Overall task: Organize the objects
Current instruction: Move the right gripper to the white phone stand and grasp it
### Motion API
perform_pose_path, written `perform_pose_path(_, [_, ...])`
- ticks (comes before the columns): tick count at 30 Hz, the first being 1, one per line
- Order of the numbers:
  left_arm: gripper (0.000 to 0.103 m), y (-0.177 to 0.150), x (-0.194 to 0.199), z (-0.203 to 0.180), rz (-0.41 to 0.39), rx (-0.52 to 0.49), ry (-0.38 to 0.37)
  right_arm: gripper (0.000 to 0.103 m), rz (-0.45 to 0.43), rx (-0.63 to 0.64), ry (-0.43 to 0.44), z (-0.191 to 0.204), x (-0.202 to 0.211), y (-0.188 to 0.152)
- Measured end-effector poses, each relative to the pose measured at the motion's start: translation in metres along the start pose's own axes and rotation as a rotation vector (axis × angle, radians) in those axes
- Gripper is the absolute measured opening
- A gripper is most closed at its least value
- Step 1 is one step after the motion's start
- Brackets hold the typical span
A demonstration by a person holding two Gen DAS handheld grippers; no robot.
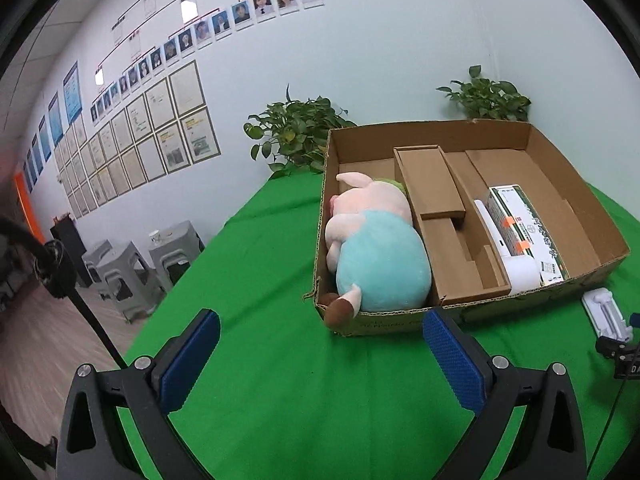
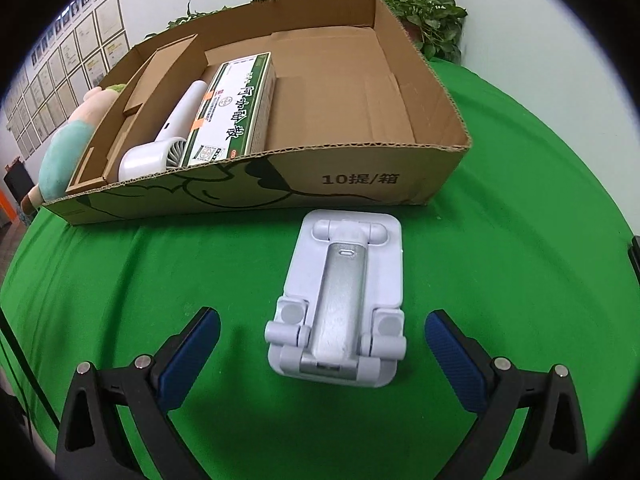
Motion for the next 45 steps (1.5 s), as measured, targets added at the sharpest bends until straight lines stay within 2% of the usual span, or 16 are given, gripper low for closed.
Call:
perform_pose_path(1, [0.103, -0.001, 0.0, -0.003, 0.004, -0.003, -0.018, 0.097, 0.002, 0.001, -0.001, 0.0, -0.001, 0.0])
perform_pose_path(5, [0.103, -0.009, -0.01, -0.04, 0.065, 0.001, -0.16, 0.07, 0.02, 0.029, -0.053, 0.001, -0.005, -0.003])
perform_pose_path(6, [0.102, -0.012, -0.012, -0.051, 0.076, 0.001, -0.191, 0.068, 0.018, 0.026, -0.042, 0.0, -0.004, -0.003])
perform_pose_path(10, [0.102, -0.023, -0.022, -0.095, 0.144, -0.022, -0.326, 0.068, 0.02, 0.032, 0.027, 0.004, 0.004, -0.008])
perform_pose_path(13, [0.102, -0.027, -0.022, -0.117, 0.176, -0.044, -0.408, 0.068, 0.016, 0.07, 0.168, 0.024, 0.023, -0.02])
perform_pose_path(16, [0.102, -0.033, -0.021, -0.129, 0.228, -0.036, -0.529, 0.068, -0.036, 0.099, 0.253, 0.039, 0.046, -0.026])
perform_pose_path(18, [0.102, -0.036, -0.021, -0.135, 0.265, -0.011, -0.608, 0.08, -0.096, 0.141, 0.247, 0.047, 0.06, -0.027])
perform_pose_path(19, [0.102, -0.037, -0.021, -0.138, 0.279, -0.002, -0.631, 0.091, -0.107, 0.163, 0.238, 0.05, 0.063, -0.028])
perform_pose_path(20, [0.102, -0.037, -0.022, -0.142, 0.296, 0.011, -0.659, 0.093, -0.107, 0.185, 0.235, 0.053, 0.063, -0.03])
perform_pose_path(25, [0.102, -0.045, -0.019, -0.152, 0.352, 0.043, -0.704, 0.099, -0.042, 0.234, 0.242, 0.057, 0.05, -0.033])
perform_pose_path(33, [0.101, -0.058, -0.038, -0.159, 0.486, 0.189, -0.804, 0.099, 0.016, 0.213, 0.253, 0.058, 0.039, -0.042])
perform_pose_path(36, [0.099, -0.06, -0.04, -0.16, 0.5, 0.21, -0.822, 0.089, 0.032, 0.225, 0.257, 0.062, 0.037, -0.045])
perform_pose_path(37, [0.098, -0.061, -0.04, -0.16, 0.501, 0.214, -0.823, 0.082, 0.035, 0.231, 0.252, 0.063, 0.036, -0.045])
perform_pose_path(39, [0.096, -0.061, -0.041, -0.159, 0.498, 0.225, -0.823, 0.079, 0.035, 0.247, 0.226, 0.065, 0.035, -0.047])
perform_pose_path(41, [0.091, -0.061, -0.043, -0.158, 0.501, 0.229, -0.824, 0.069, 0.044, 0.254, 0.199, 0.064, 0.033, -0.049])
perform_pose_path(45, [0.084, -0.063, -0.042, -0.161, 0.506, 0.225, -0.844, 0.067, 0.053, 0.249, 0.2, 0.063, 0.034, -0.05])
Point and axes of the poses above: each gripper's, at about its wrist camera, not at the fingertips, and x roughly against the way its jaws point, z to its left, y to its top, the point moved 3 cm from there along -x, roughly the way its jaws point, and after that the axes turned 2 degrees about y, right-handed, at the moved point
